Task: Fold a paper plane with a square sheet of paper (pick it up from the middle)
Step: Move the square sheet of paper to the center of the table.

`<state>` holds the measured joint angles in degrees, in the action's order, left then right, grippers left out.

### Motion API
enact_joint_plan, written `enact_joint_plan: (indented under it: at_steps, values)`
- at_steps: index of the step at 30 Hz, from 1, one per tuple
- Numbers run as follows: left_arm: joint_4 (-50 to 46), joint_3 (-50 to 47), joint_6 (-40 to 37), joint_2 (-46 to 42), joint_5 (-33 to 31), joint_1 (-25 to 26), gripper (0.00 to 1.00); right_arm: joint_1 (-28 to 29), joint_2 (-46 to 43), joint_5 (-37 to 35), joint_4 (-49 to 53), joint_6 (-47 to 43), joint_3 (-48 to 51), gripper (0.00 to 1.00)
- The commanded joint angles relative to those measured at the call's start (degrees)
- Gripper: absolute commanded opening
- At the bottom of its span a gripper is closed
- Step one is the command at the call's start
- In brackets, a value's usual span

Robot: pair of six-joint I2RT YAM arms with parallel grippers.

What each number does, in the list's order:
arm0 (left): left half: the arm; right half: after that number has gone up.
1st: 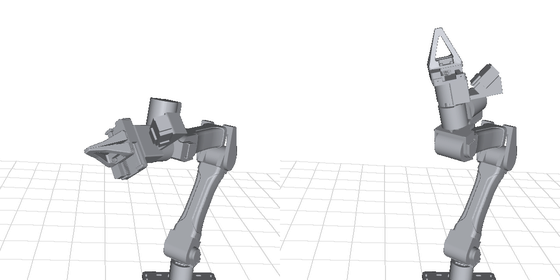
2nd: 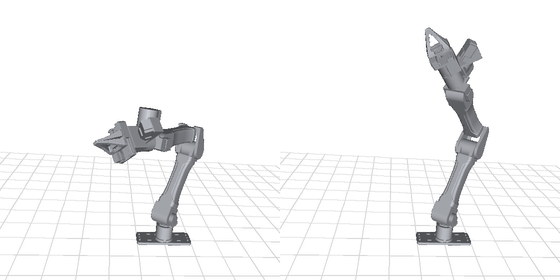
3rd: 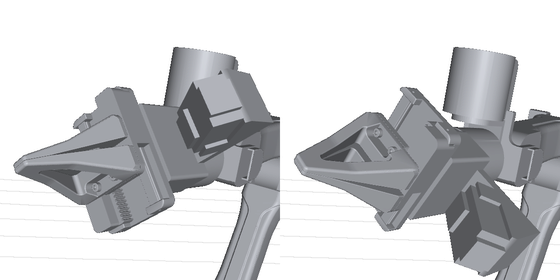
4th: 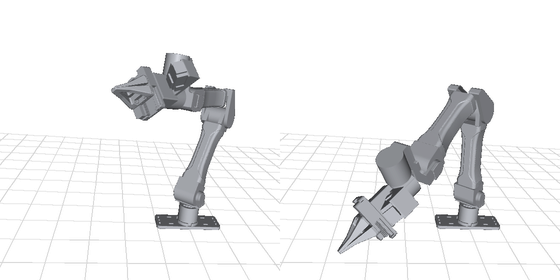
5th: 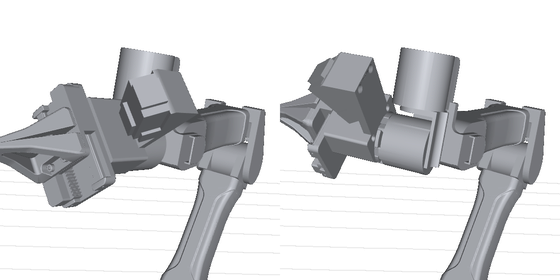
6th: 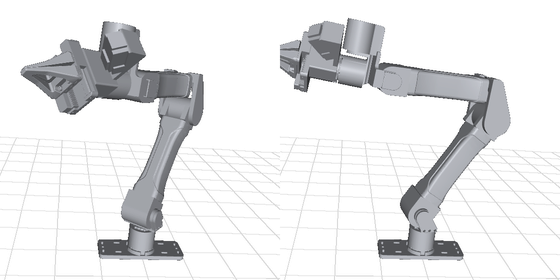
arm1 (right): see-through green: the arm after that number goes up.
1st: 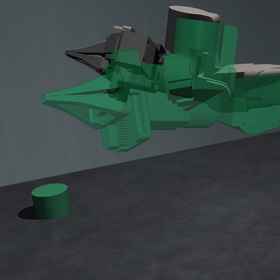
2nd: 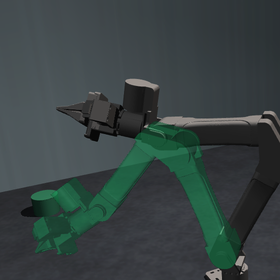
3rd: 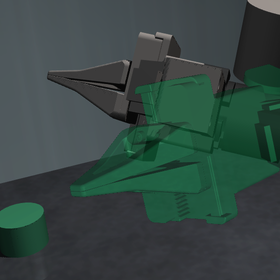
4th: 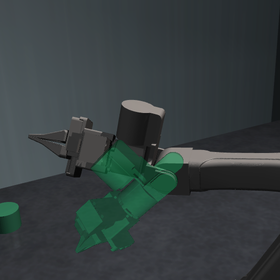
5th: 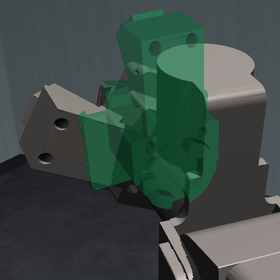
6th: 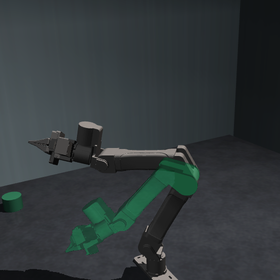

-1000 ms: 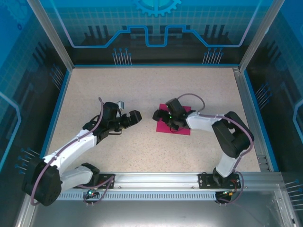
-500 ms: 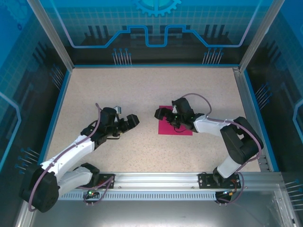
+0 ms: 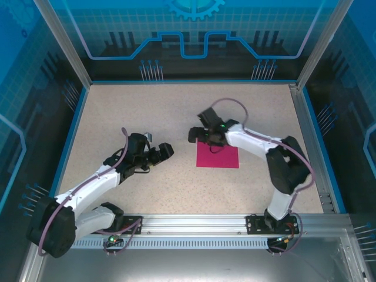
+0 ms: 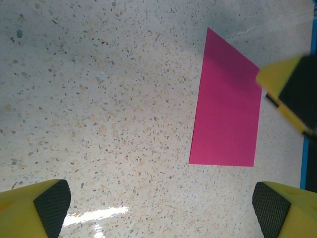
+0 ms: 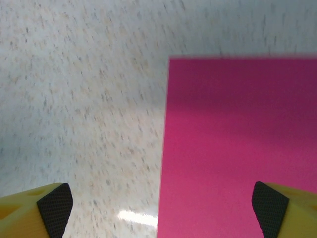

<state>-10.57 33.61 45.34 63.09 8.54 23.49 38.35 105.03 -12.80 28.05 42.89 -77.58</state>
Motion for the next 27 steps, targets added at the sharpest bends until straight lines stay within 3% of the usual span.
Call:
enact_joint_plan:
  at_steps: [1, 3, 13, 20, 27]
  values:
    - [-5.91, 5.35, -5.69, 1.0, -1.62, 0.16, 0.98, 4.95, 6.78, -20.17, 21.98, -3.99, -11.14, 0.99]
    - [-8.9, 7.15, -7.53, 2.04, -3.14, -0.02, 0.98, 4.75, 9.29, -22.24, 27.44, -1.55, -15.05, 0.99]
    - [-7.55, 9.22, -6.66, 9.45, -2.78, -0.55, 0.98, 3.19, 8.19, -18.95, 27.66, 0.75, -11.66, 0.99]
    - [-6.58, 7.4, -5.79, 6.45, -5.1, -0.55, 0.99, 3.18, 7.67, -17.65, 25.54, -0.78, -8.22, 0.99]
    - [-3.81, 6.82, -4.54, 5.07, -6.23, -0.65, 0.98, 1.98, 2.45, -7.62, 20.47, -1.95, -5.44, 0.99]
